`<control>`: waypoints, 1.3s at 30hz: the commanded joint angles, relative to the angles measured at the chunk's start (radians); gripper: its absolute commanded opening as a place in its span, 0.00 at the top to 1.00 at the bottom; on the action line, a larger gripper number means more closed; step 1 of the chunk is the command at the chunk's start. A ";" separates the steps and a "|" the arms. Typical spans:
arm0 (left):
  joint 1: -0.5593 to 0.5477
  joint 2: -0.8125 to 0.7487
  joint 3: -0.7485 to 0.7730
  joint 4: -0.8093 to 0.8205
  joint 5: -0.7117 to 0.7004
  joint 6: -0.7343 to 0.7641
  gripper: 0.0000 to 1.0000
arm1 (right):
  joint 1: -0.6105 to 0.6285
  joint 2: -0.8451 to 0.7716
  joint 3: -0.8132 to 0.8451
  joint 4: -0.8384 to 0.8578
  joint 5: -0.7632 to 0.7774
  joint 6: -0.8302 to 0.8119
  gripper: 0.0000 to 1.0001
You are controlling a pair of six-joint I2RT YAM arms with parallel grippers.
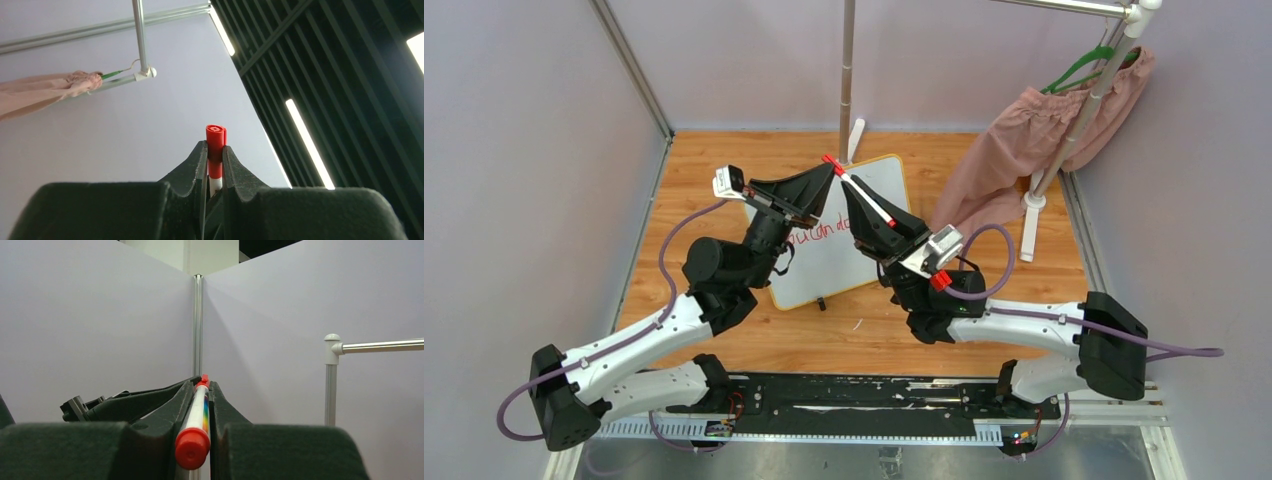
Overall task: Write a sentence on the whiteboard
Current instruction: Close the whiteboard marker at the center of the board.
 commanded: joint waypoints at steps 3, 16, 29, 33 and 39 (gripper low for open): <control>-0.036 0.015 0.022 -0.003 0.172 0.066 0.97 | -0.003 -0.014 -0.049 -0.021 -0.081 0.068 1.00; -0.036 0.075 0.034 0.124 0.262 0.086 0.88 | -0.003 -0.099 -0.102 -0.068 -0.141 0.135 1.00; -0.039 0.080 0.069 0.126 0.319 0.146 0.74 | -0.004 -0.150 -0.121 -0.106 -0.193 0.189 1.00; -0.045 0.082 0.075 0.126 0.328 0.165 0.69 | -0.003 -0.162 -0.119 -0.116 -0.208 0.203 1.00; -0.051 0.080 0.082 0.126 0.324 0.177 0.73 | -0.003 -0.172 -0.126 -0.112 -0.208 0.215 1.00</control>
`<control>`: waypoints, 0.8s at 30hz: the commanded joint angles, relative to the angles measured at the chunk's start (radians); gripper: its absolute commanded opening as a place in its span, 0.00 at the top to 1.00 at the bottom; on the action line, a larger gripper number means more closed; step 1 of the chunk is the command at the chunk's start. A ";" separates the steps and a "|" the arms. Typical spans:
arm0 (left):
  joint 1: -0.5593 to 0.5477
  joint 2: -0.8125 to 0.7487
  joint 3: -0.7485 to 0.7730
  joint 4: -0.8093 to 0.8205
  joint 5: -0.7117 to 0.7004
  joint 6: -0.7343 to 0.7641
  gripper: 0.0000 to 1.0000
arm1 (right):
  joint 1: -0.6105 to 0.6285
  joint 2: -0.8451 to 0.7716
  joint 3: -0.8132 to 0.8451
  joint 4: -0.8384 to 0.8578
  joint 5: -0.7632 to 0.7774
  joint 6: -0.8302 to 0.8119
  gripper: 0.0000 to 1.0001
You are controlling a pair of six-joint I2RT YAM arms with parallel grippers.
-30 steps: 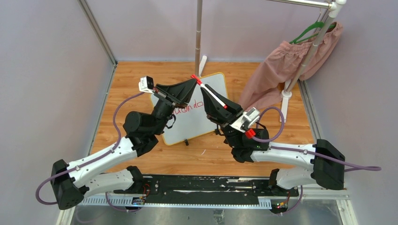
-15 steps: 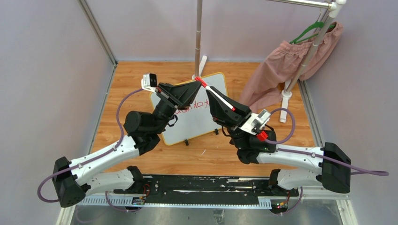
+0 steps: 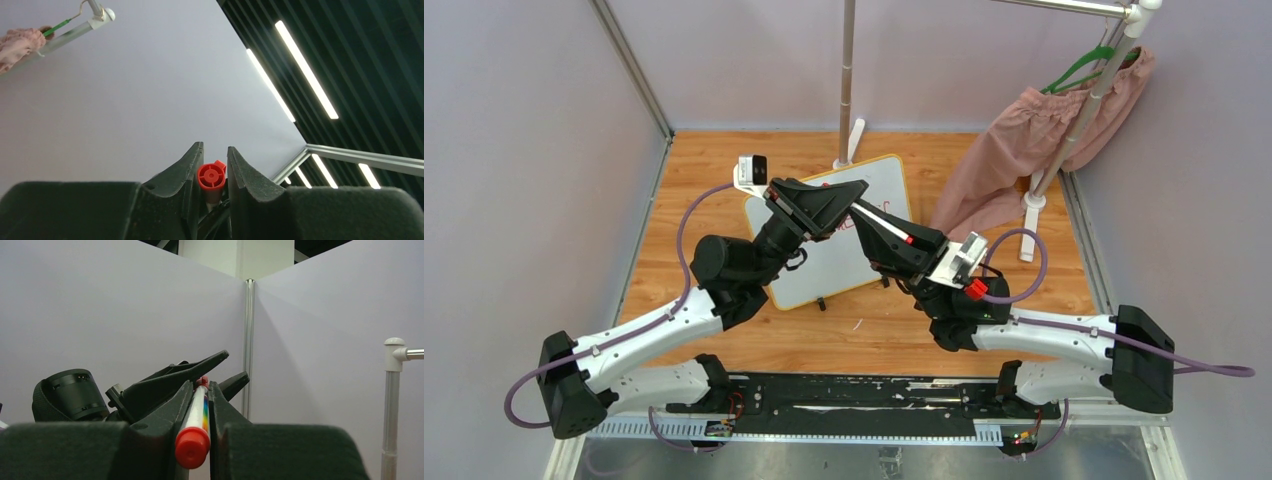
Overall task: Write a sentence on the whiteboard
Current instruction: Close the whiteboard marker at the center of the board.
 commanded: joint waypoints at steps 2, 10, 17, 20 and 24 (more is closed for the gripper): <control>-0.018 -0.001 0.033 0.007 0.040 0.035 0.75 | 0.003 -0.013 -0.016 -0.025 -0.028 0.031 1.00; -0.018 -0.033 0.027 -0.037 0.024 0.086 1.00 | 0.003 -0.044 -0.045 -0.058 -0.004 0.053 1.00; -0.018 -0.053 0.034 -0.121 -0.022 0.139 1.00 | 0.003 -0.081 -0.066 -0.120 0.013 0.087 0.77; -0.018 -0.050 0.032 -0.125 -0.027 0.136 1.00 | 0.003 -0.089 -0.070 -0.123 0.025 0.095 0.68; -0.019 -0.046 0.026 -0.125 -0.032 0.132 1.00 | 0.003 -0.099 -0.071 -0.138 0.026 0.107 0.61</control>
